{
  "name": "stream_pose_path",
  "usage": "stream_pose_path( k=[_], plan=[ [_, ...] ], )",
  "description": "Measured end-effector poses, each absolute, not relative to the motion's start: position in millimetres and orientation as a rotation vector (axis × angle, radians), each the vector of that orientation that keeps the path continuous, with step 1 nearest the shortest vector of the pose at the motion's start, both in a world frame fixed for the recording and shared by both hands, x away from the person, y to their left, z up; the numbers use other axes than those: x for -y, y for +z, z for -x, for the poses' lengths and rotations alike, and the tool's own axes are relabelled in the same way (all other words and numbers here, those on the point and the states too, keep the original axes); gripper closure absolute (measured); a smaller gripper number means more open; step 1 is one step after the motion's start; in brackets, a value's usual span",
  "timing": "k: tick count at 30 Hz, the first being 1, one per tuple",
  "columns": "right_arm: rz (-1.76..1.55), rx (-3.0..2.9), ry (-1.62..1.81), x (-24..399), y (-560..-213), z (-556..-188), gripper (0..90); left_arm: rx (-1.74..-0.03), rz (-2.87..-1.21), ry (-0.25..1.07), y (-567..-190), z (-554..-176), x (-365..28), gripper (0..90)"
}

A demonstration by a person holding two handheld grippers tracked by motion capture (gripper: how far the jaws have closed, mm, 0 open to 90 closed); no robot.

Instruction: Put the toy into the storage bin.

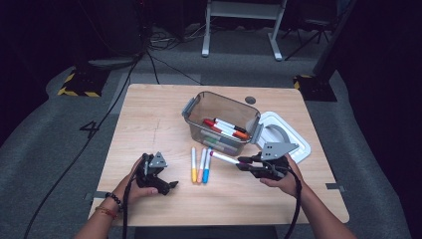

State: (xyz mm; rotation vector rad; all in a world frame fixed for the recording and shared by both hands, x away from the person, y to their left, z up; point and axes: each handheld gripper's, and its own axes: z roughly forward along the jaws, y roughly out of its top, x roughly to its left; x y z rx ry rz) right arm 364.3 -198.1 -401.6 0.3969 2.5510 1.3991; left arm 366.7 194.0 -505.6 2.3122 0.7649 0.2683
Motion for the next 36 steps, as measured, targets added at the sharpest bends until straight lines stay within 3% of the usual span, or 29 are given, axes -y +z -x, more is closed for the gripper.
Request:
stream_pose_path(
  k=[7, 21, 36],
  plan=[
    [-0.361, -2.485, 1.445, 201, -371, -365, 74.7, -0.765, -2.312, 0.268, -506, -367, -194, 0.6],
    [-0.402, -2.423, 1.354, 198, -320, -410, 74.7, -0.765, -2.312, 0.268, -506, -367, -194, 0.6],
    [-0.489, -2.526, 1.224, 167, -339, -466, 74.6, -0.764, -2.312, 0.268, -506, -367, -194, 0.6]
  ],
)
